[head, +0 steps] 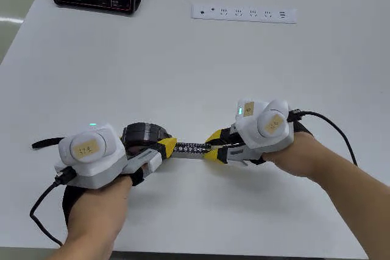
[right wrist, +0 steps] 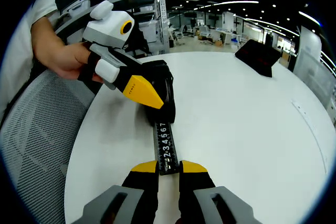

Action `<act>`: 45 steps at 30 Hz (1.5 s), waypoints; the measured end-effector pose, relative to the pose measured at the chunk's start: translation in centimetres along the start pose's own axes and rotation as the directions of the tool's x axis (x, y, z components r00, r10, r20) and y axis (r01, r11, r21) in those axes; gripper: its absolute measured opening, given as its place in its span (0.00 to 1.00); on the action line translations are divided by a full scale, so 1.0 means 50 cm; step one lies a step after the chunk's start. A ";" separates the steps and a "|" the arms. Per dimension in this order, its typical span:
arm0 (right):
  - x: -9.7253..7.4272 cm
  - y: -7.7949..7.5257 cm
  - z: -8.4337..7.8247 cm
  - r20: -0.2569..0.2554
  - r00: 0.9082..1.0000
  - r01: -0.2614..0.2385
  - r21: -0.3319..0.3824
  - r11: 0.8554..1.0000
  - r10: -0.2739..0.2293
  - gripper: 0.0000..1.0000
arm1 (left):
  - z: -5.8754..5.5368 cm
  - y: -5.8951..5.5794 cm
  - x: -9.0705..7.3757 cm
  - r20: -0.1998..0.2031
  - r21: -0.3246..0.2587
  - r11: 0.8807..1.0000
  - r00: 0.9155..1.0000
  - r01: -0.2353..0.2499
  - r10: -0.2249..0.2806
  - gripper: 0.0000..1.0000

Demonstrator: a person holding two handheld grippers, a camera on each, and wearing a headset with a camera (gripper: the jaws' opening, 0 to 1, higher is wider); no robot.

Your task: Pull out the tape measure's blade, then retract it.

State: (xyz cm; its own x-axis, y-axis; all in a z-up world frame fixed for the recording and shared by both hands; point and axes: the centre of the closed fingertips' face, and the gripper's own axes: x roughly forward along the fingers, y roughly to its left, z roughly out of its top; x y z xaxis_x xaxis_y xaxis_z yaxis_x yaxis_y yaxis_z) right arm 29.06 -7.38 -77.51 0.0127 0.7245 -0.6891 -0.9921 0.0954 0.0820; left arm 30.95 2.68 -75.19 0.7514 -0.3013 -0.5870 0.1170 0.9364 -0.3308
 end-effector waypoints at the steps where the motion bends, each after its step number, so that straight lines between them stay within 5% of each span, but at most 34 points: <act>1: 0.002 0.001 0.002 0.001 1.000 -0.001 0.000 1.000 0.001 0.11 | 0.000 0.000 0.000 0.000 -0.001 1.000 1.000 0.000 0.000 0.59; 31: 0.075 0.013 0.072 0.050 0.998 -0.026 -0.019 0.999 0.027 0.11 | 0.000 0.003 0.000 0.004 -0.001 1.000 1.000 0.012 -0.012 0.59; 45: 0.079 0.012 0.078 0.064 0.997 -0.029 -0.022 0.999 0.030 0.11 | 0.002 0.002 0.000 0.009 0.000 1.000 1.000 0.016 -0.016 0.60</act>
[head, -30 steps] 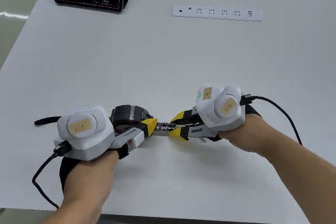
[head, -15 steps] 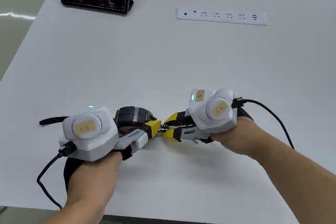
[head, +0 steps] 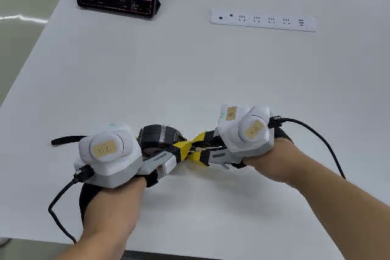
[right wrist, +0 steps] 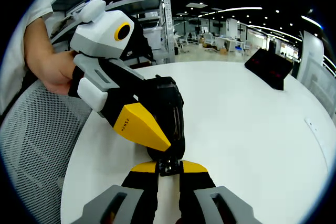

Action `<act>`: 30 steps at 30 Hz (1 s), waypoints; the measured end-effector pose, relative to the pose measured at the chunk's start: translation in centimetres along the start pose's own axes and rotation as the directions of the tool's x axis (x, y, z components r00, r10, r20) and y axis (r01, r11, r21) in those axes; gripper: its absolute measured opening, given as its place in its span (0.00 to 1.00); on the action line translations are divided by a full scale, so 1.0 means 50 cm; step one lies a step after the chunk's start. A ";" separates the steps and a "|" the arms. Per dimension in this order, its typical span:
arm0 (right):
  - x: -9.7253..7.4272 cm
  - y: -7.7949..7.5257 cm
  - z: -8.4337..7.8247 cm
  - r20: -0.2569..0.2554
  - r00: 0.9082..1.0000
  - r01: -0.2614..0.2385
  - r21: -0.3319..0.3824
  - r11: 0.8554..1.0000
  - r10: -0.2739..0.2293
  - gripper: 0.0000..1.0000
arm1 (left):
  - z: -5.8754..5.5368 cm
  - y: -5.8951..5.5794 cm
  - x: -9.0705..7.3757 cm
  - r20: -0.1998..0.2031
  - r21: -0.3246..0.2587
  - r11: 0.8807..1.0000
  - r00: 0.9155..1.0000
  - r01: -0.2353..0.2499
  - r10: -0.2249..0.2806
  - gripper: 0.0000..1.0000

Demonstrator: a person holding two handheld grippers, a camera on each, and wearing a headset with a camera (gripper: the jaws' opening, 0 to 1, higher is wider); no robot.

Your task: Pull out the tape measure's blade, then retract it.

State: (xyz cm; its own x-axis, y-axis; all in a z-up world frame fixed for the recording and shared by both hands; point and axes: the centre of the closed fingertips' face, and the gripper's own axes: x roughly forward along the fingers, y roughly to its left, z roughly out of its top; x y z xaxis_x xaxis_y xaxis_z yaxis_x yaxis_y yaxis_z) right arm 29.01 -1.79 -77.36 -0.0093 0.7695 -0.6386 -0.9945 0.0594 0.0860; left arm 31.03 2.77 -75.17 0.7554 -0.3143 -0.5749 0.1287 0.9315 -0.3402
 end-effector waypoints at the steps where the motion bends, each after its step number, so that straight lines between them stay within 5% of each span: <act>1: 0.000 0.000 0.000 0.001 1.000 0.001 0.002 1.000 -0.001 0.11 | 0.000 0.000 0.000 0.002 0.000 1.000 1.000 0.001 -0.001 0.60; 30: -0.034 0.000 0.010 0.016 0.999 0.040 0.064 0.997 -0.041 0.32 | 0.009 0.001 -0.019 -0.022 0.130 0.991 1.000 0.018 -0.015 0.65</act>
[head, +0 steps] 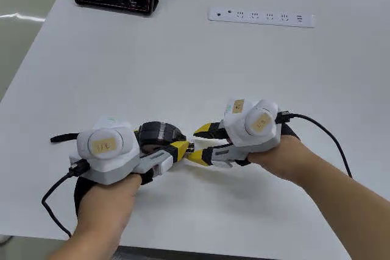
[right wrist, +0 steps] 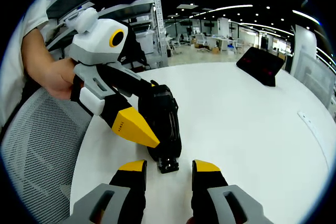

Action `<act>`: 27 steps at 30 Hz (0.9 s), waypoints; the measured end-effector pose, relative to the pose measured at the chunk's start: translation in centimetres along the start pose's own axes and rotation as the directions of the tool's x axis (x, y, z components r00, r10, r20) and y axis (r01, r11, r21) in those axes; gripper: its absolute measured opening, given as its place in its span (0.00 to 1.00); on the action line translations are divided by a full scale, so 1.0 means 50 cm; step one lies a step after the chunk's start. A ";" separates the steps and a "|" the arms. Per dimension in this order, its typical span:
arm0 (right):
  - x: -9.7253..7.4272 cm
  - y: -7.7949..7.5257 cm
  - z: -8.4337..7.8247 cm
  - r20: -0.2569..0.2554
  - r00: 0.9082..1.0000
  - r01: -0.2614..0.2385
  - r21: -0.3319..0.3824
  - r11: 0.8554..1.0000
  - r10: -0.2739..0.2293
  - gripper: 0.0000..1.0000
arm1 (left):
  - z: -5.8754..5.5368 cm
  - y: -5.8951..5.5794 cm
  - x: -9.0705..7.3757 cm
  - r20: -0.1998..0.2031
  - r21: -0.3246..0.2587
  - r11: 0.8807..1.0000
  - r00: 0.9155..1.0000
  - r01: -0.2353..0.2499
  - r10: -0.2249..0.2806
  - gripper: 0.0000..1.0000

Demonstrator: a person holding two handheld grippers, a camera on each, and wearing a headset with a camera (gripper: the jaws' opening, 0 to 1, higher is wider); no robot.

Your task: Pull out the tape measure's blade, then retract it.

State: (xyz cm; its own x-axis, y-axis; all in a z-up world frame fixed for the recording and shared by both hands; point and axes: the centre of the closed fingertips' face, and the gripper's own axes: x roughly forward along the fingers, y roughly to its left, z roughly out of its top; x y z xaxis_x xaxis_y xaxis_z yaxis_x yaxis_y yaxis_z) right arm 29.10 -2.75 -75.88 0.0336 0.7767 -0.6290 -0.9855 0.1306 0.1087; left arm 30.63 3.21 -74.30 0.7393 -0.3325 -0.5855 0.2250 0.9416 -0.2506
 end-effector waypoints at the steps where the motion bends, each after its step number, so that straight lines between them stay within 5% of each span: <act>1: -0.004 0.001 -0.001 -0.004 1.000 0.005 0.003 1.000 -0.005 0.33 | 0.003 0.000 -0.003 0.007 0.008 1.000 1.000 0.002 -0.002 0.66; 4: -0.014 0.003 0.005 -0.001 1.000 0.014 0.004 1.000 -0.014 0.37 | 0.009 -0.003 -0.009 0.015 0.060 0.998 1.000 0.007 -0.008 0.68; 17: -0.039 0.010 0.000 0.009 0.999 0.046 0.004 0.999 -0.046 0.42 | 0.023 -0.002 -0.031 0.027 0.096 0.995 0.999 0.026 -0.029 0.68; 27: -0.097 0.020 -0.018 0.015 0.995 0.103 0.022 0.994 -0.103 0.50 | 0.029 -0.013 -0.056 0.016 0.200 0.977 0.997 0.073 -0.078 0.70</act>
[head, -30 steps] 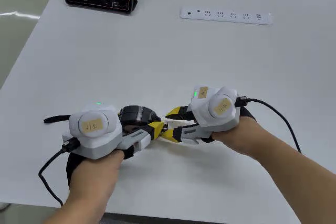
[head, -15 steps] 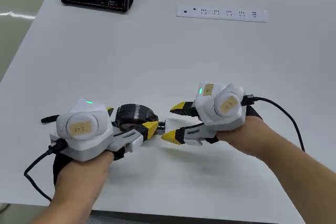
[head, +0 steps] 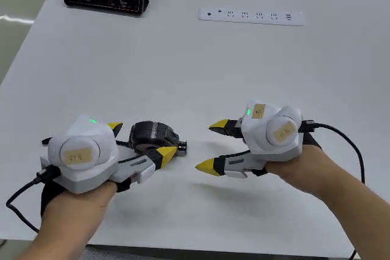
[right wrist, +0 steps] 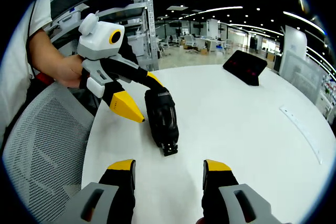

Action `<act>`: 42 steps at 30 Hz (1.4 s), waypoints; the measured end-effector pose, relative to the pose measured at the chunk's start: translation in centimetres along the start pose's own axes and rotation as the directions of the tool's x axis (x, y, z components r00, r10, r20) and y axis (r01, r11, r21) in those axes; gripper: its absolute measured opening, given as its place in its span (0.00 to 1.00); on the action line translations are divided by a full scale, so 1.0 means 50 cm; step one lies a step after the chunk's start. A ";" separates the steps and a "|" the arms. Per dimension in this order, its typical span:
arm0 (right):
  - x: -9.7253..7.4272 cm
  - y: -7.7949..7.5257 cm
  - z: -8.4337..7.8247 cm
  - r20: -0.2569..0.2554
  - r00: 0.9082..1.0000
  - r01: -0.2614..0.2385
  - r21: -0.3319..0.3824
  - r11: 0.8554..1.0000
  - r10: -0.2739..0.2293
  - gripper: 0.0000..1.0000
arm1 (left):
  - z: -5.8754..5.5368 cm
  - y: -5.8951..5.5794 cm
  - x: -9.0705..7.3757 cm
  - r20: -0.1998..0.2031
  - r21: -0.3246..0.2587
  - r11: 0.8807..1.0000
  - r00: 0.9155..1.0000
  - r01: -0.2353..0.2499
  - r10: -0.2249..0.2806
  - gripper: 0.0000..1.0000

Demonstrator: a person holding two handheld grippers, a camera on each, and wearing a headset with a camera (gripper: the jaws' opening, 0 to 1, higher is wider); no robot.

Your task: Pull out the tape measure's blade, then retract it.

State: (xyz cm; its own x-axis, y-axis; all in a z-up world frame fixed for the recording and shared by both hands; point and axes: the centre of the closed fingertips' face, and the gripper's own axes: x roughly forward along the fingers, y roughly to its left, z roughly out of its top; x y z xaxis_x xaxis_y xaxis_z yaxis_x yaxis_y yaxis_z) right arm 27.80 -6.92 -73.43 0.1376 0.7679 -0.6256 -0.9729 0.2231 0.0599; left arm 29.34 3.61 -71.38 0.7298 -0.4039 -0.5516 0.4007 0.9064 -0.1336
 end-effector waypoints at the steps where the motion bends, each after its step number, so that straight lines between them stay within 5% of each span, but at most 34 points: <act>1: -0.007 -0.001 0.000 0.006 1.000 0.012 0.004 1.000 -0.012 0.51 | 0.001 0.001 -0.004 0.000 0.004 1.000 1.000 0.005 -0.005 0.70; 17: -0.085 0.005 -0.026 -0.003 0.997 0.083 0.020 0.996 -0.083 0.63 | 0.017 -0.020 -0.052 -0.003 0.105 0.990 0.995 0.095 -0.095 0.72; 42: -0.192 0.015 -0.043 0.031 0.982 0.185 0.077 0.980 -0.188 0.77 | 0.008 0.002 -0.103 -0.030 0.155 0.977 0.990 0.144 -0.141 0.93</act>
State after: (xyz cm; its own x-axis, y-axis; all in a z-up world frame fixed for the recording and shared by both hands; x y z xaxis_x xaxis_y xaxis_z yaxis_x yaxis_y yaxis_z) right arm 25.33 -15.41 -69.08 0.3236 0.7309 -0.6009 -0.9135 0.4067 0.0027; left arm 25.86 5.71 -68.21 0.6488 -0.5240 -0.5518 0.5829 0.8084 -0.0823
